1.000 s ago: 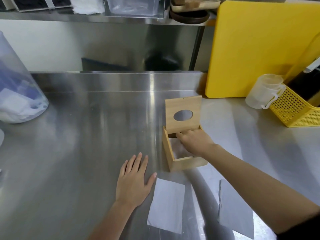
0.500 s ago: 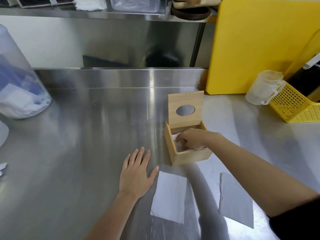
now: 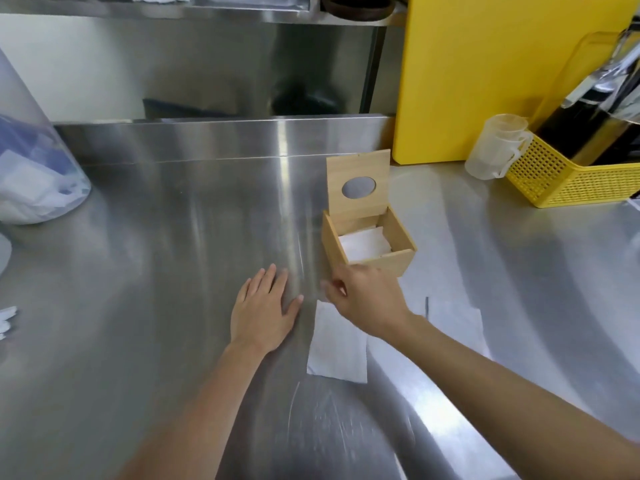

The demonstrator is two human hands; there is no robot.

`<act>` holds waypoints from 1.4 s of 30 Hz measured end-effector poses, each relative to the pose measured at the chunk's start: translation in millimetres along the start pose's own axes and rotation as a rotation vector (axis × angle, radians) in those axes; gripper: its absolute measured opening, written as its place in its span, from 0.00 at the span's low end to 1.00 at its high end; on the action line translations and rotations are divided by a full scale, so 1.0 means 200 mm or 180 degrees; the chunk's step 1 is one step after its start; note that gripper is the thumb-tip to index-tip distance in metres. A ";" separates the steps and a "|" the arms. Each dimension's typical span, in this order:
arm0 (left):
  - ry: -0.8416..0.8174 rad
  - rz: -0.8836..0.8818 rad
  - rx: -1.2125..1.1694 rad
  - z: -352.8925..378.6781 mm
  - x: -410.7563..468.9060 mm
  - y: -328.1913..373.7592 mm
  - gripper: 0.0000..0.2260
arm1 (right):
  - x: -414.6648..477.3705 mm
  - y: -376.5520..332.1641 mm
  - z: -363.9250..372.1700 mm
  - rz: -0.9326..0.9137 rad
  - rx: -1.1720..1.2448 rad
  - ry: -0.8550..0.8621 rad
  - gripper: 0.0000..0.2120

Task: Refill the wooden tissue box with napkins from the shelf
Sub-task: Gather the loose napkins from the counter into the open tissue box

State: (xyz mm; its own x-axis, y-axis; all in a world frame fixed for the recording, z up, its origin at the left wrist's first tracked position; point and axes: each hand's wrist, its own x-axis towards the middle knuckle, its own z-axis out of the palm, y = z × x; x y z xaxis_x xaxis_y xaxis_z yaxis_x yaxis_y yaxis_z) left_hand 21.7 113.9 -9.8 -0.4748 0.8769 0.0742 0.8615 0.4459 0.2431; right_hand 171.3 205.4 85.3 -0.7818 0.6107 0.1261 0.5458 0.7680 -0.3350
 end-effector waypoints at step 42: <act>-0.0064 -0.0154 -0.0445 -0.04 -0.13 -0.04 0.24 | -0.13 0.08 0.04 0.0438 0.0601 -0.0168 0.02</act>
State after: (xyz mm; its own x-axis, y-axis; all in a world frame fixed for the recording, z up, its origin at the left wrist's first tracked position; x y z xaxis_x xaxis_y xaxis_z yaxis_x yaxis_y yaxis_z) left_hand 24.8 86.4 -6.0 -0.5102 0.8591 0.0402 0.8035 0.4595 0.3784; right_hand 197.6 201.2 69.0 -0.7212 0.6924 0.0199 0.5862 0.6254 -0.5150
